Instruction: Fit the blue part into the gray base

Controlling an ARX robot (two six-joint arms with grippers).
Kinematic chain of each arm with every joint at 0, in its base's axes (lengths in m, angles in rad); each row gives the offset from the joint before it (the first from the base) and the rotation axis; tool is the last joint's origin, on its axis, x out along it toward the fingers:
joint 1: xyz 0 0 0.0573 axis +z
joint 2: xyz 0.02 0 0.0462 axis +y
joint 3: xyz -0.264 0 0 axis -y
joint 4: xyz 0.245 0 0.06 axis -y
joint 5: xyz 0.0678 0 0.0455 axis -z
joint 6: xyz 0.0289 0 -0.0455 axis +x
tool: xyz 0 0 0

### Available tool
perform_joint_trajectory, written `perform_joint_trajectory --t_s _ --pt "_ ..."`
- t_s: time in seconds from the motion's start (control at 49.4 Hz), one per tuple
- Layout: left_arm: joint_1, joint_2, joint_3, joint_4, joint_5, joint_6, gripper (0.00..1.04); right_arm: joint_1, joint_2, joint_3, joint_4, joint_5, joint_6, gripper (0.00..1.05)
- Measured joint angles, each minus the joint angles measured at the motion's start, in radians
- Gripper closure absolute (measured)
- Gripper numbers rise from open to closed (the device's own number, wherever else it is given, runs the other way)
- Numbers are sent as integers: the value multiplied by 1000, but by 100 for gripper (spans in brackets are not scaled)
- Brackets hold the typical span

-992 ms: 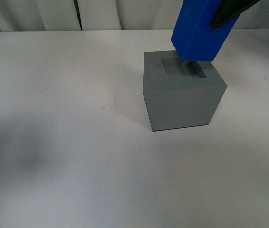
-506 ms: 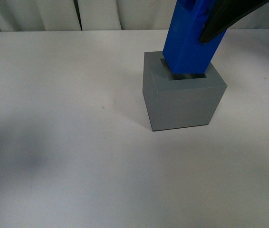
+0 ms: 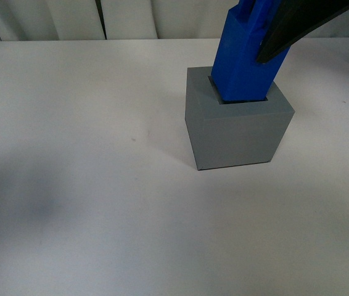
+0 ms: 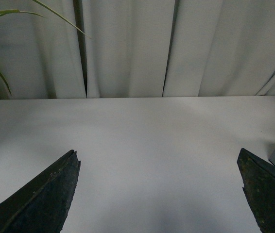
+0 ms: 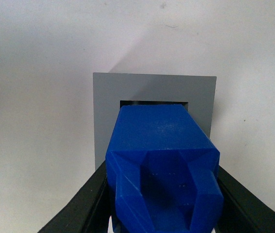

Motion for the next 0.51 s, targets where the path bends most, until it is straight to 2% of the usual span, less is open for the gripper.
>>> perform_joint_trajectory --t_s 0.506 --pt "0 0 0 0 0 0 6 -2 1 -17 2 8 -1 59"
